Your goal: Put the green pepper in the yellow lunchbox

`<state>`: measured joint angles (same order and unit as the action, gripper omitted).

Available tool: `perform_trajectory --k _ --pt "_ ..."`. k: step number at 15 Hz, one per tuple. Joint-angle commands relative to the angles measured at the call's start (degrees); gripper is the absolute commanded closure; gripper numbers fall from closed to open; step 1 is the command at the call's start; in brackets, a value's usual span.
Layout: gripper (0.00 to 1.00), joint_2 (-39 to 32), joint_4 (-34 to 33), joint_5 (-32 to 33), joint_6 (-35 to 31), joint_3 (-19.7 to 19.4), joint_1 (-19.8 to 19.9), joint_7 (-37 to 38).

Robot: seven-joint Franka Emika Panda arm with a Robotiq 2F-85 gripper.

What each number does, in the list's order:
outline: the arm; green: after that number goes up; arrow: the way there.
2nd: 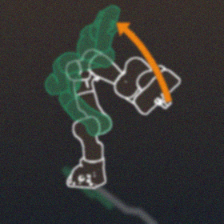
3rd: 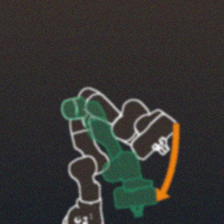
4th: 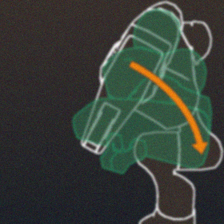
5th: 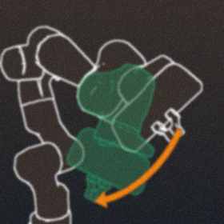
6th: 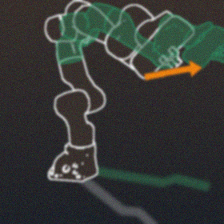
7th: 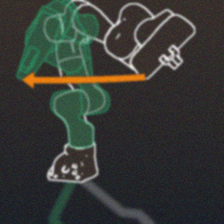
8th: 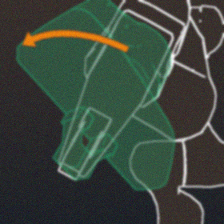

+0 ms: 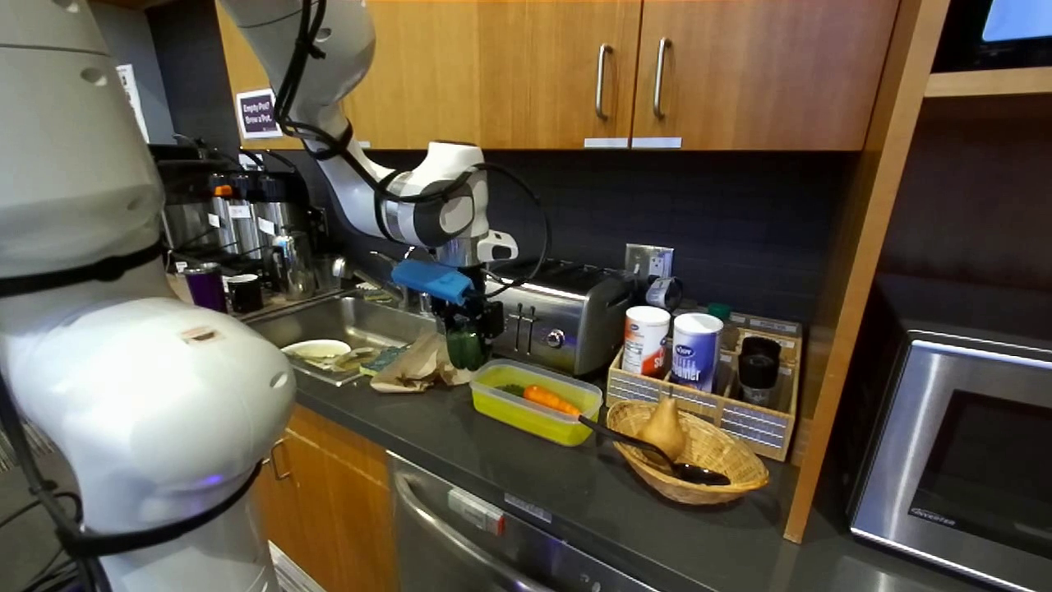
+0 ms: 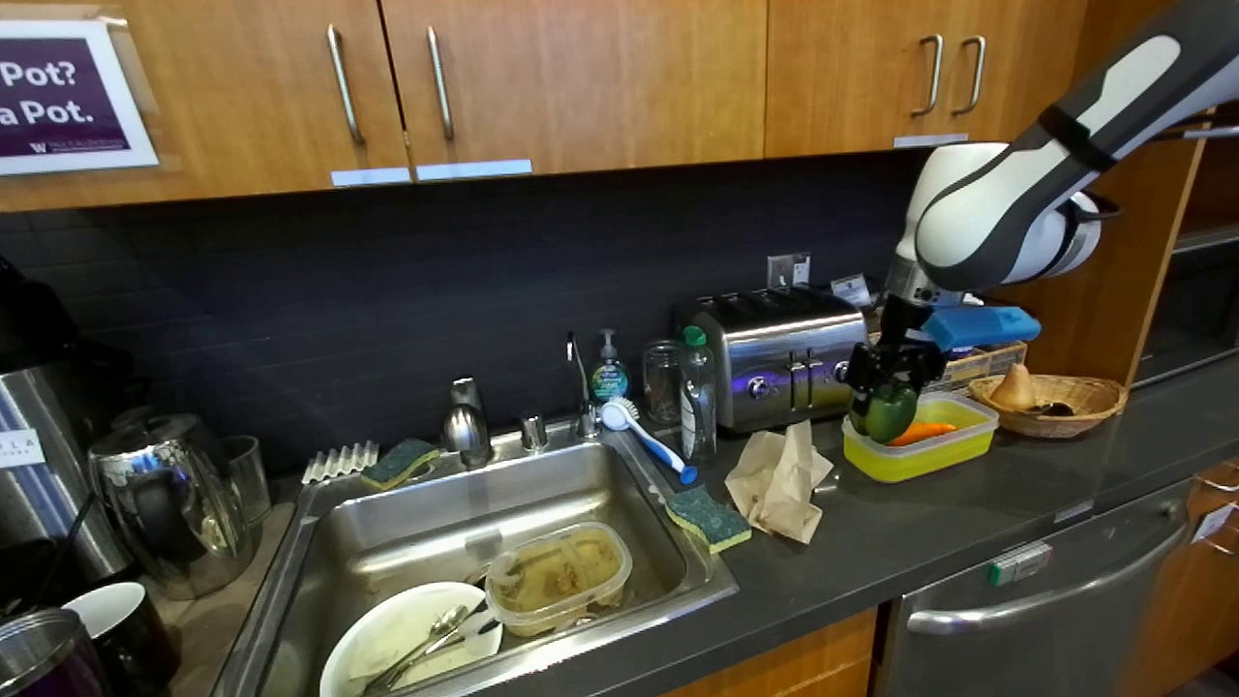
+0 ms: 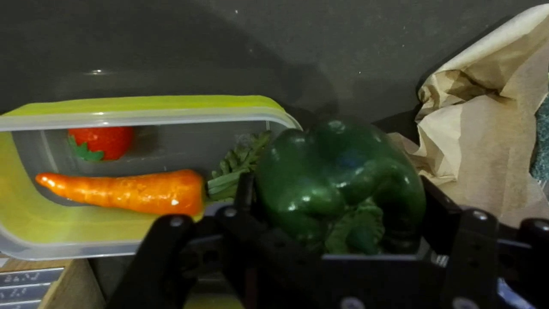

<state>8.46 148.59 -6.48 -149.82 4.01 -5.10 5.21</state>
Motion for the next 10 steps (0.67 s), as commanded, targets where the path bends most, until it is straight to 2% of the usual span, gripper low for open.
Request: perform_trajectory --k 1,10 --pt "0.37 1.16 1.17 -0.54 1.48 0.29 -0.14 0.18" --pt "0.37 -5.32 -3.88 4.79 8.50 3.07 -1.29 -0.07"
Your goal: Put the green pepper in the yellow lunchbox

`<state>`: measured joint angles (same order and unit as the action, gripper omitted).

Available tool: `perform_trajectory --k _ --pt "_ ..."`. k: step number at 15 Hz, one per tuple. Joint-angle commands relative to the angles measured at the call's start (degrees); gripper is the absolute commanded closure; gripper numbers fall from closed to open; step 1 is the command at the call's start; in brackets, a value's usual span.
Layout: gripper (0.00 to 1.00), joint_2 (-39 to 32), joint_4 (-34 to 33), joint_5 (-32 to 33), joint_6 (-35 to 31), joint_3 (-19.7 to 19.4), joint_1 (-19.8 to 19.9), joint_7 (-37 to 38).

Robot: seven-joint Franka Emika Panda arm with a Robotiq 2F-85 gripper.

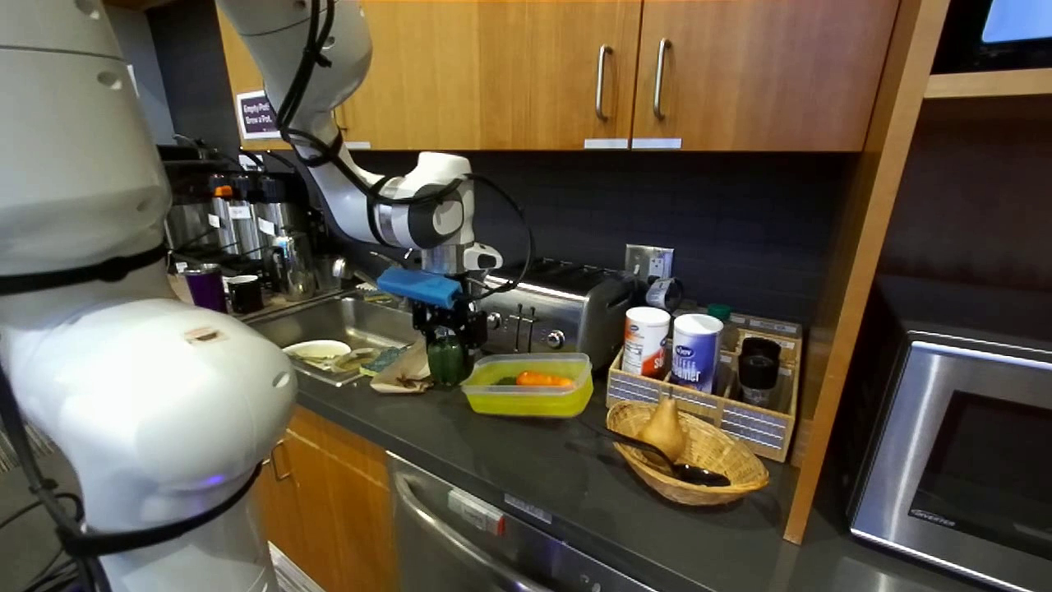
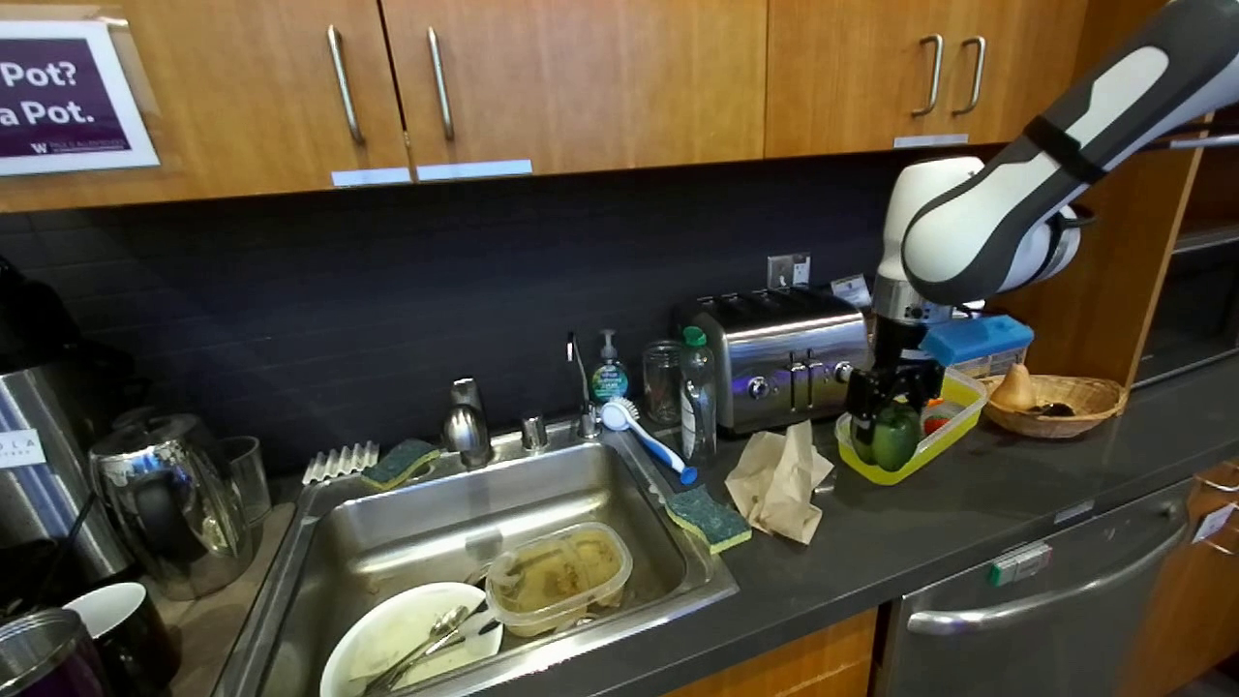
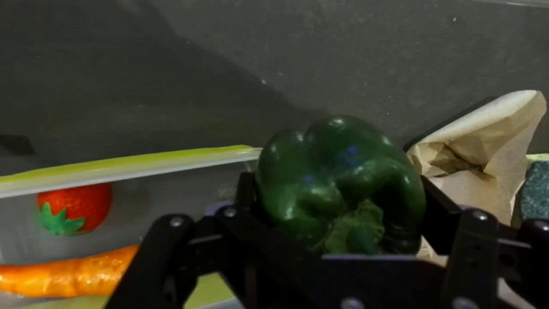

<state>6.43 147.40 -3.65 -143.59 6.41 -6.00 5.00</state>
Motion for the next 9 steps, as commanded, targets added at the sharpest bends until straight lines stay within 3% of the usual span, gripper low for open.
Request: perform_trajectory --k 1,9 --pt "0.37 -3.64 -3.14 2.38 2.81 0.89 -0.50 0.17" --pt "0.37 -5.42 -5.27 4.39 3.99 1.01 -0.62 -0.09"
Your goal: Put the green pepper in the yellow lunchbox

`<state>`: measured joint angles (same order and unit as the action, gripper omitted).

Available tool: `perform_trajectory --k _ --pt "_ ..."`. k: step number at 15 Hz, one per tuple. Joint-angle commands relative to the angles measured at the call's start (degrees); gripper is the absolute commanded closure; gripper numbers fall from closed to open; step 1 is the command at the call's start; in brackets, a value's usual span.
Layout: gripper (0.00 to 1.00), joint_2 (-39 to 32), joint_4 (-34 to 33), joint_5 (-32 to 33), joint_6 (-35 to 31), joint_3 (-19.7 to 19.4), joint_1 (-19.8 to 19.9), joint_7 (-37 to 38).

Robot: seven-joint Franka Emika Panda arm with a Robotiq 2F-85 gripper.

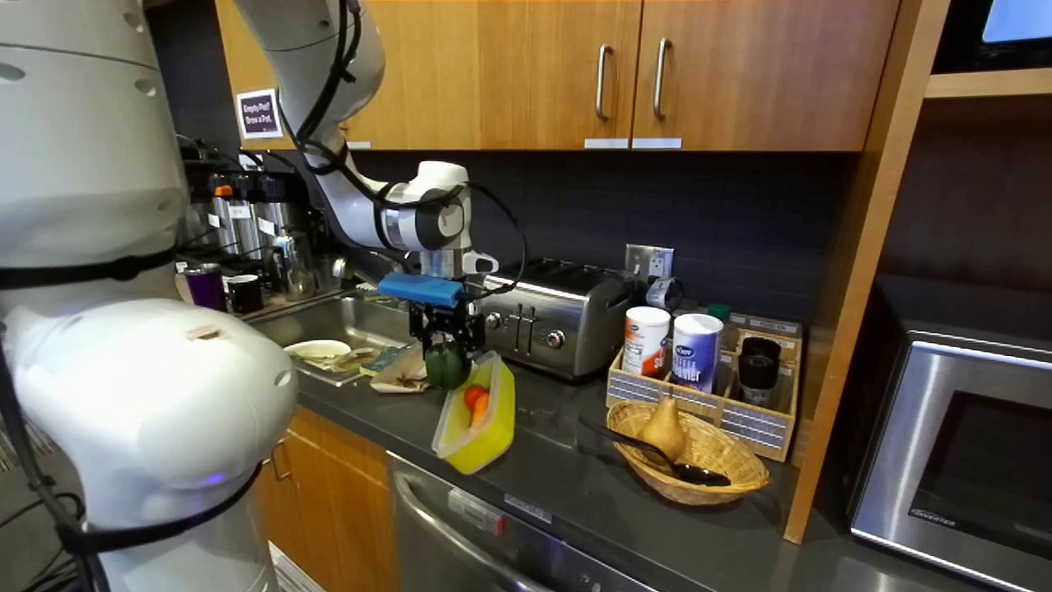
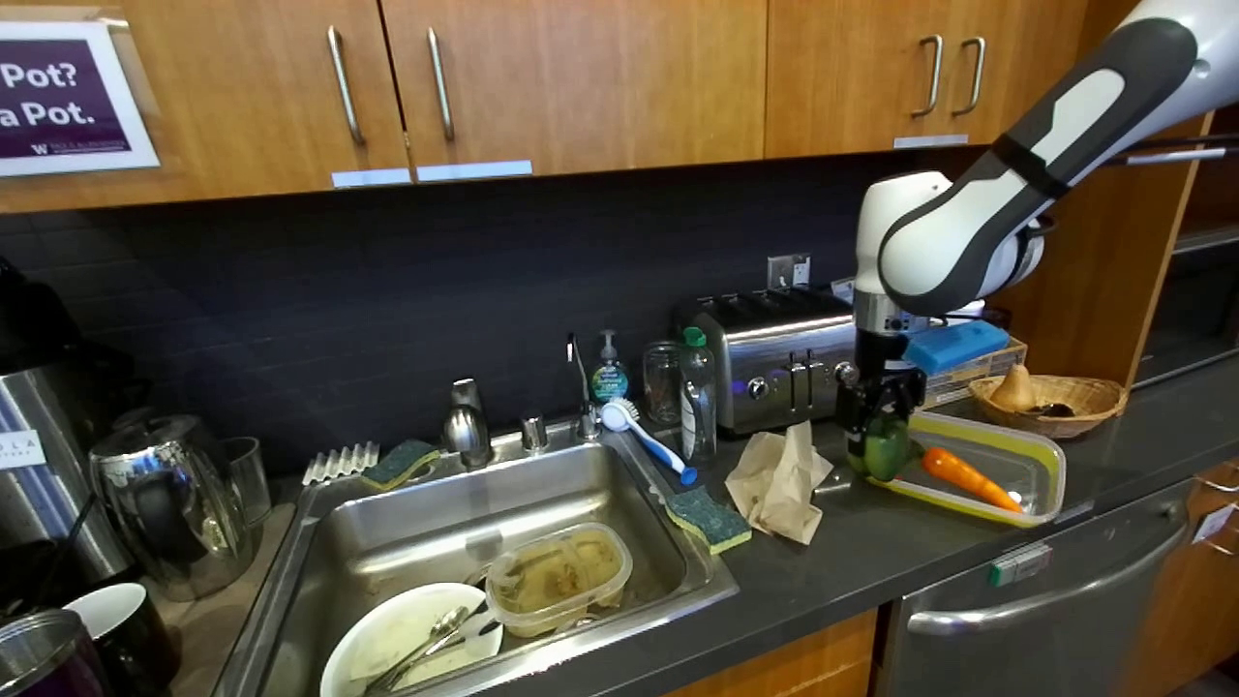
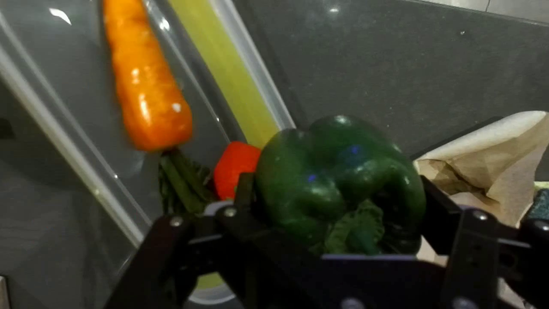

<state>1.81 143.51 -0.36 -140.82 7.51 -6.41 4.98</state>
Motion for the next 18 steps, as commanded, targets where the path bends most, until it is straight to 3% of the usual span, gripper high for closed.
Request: perform_trajectory --k 1,8,18 --pt "0.37 -0.83 -1.49 1.04 1.26 -0.08 -0.24 -0.06" --pt "0.37 0.06 -1.74 -0.29 1.23 -0.45 -0.02 -1.38" --pt "0.37 6.94 -0.11 -2.16 0.79 -1.35 0.17 -2.58"
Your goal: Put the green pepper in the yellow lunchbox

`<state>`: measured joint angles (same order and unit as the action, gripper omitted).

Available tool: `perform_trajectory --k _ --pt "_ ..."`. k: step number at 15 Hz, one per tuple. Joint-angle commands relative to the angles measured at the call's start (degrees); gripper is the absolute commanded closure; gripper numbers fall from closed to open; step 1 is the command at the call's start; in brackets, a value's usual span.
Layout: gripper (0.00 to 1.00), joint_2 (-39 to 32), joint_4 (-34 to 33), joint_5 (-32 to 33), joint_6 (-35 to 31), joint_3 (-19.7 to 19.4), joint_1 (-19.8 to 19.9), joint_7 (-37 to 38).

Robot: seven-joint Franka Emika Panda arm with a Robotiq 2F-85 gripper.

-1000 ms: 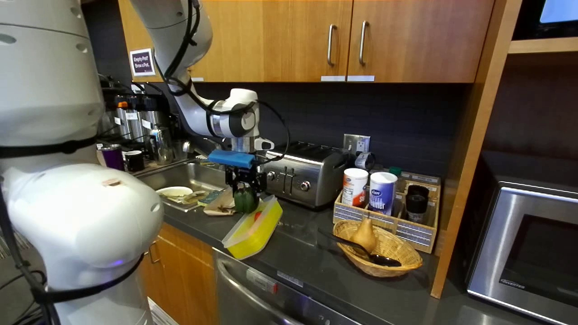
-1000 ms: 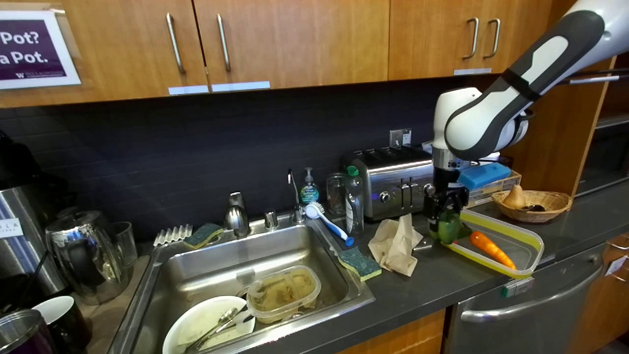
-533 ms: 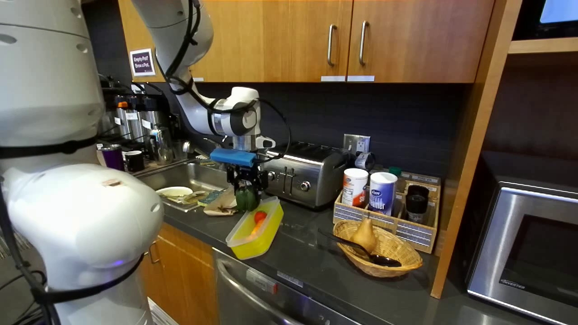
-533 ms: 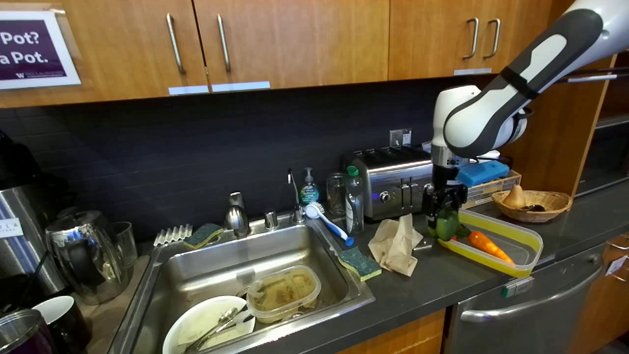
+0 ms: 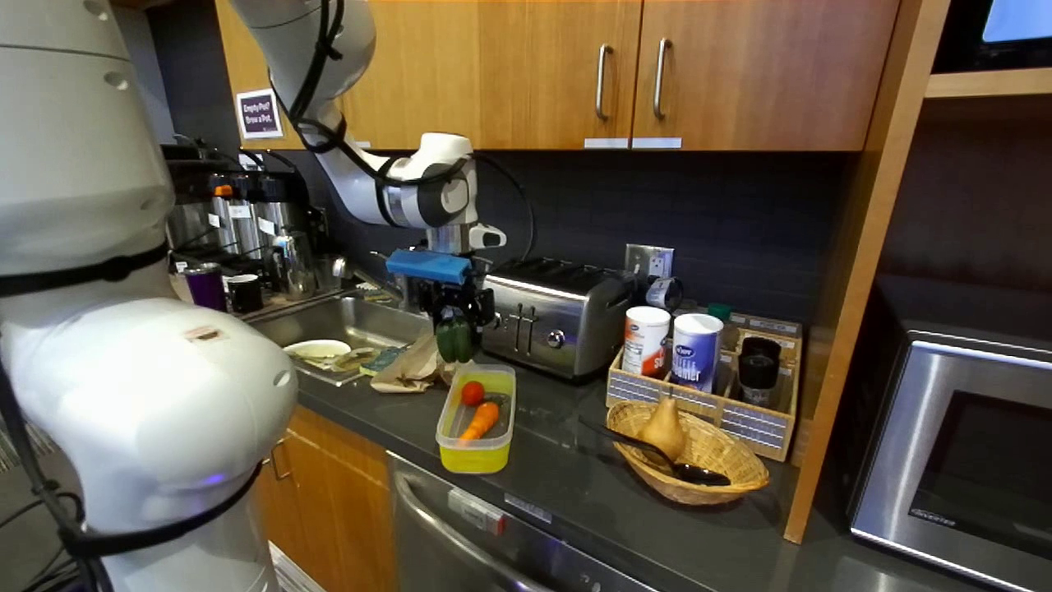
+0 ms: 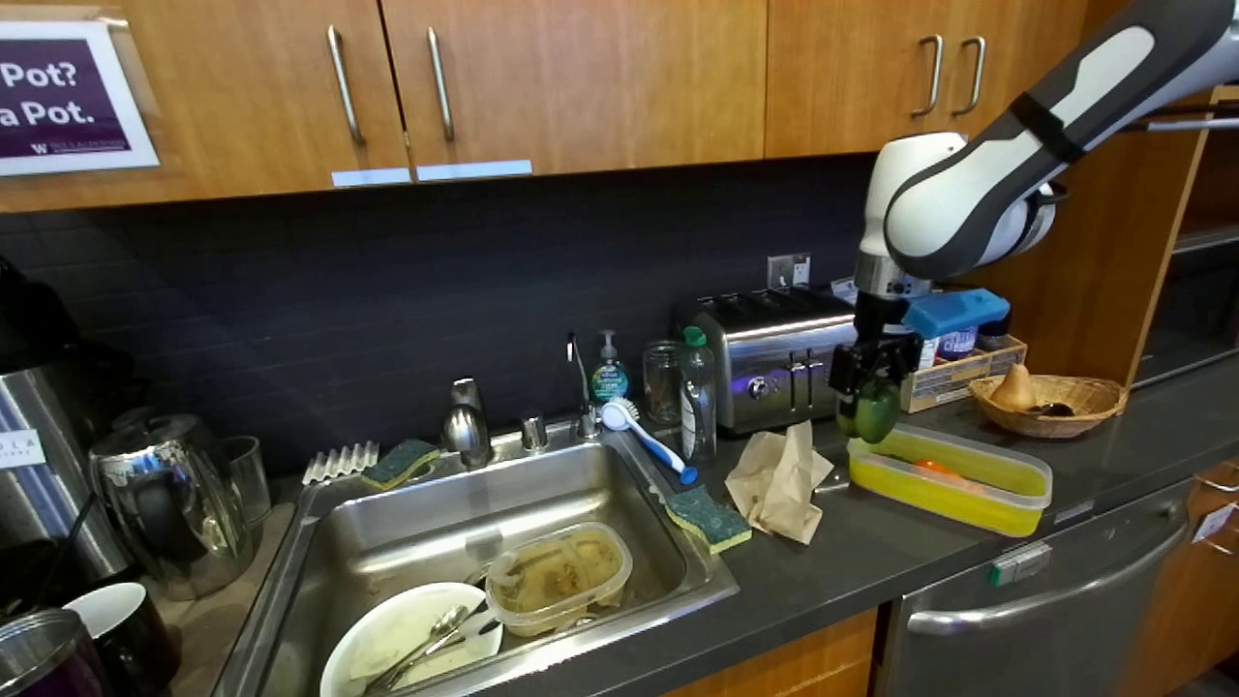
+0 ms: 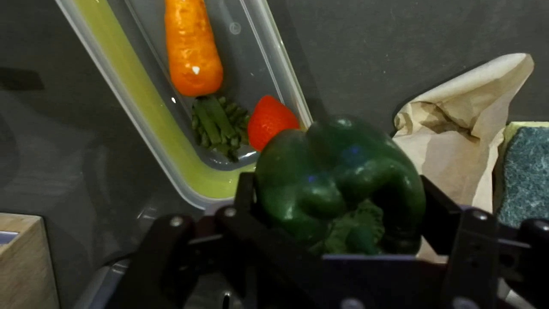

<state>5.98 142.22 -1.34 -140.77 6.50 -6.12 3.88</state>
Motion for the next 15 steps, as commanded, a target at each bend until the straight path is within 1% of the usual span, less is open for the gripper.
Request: perform_trajectory --k 1,9,15 --pt "0.37 2.89 1.22 -1.38 0.75 -0.32 -0.23 -1.63" --pt "0.37 3.36 2.10 -2.04 0.01 -0.72 0.10 -1.58" --pt "0.37 3.44 3.26 -3.43 -0.61 -2.54 1.22 -1.85"
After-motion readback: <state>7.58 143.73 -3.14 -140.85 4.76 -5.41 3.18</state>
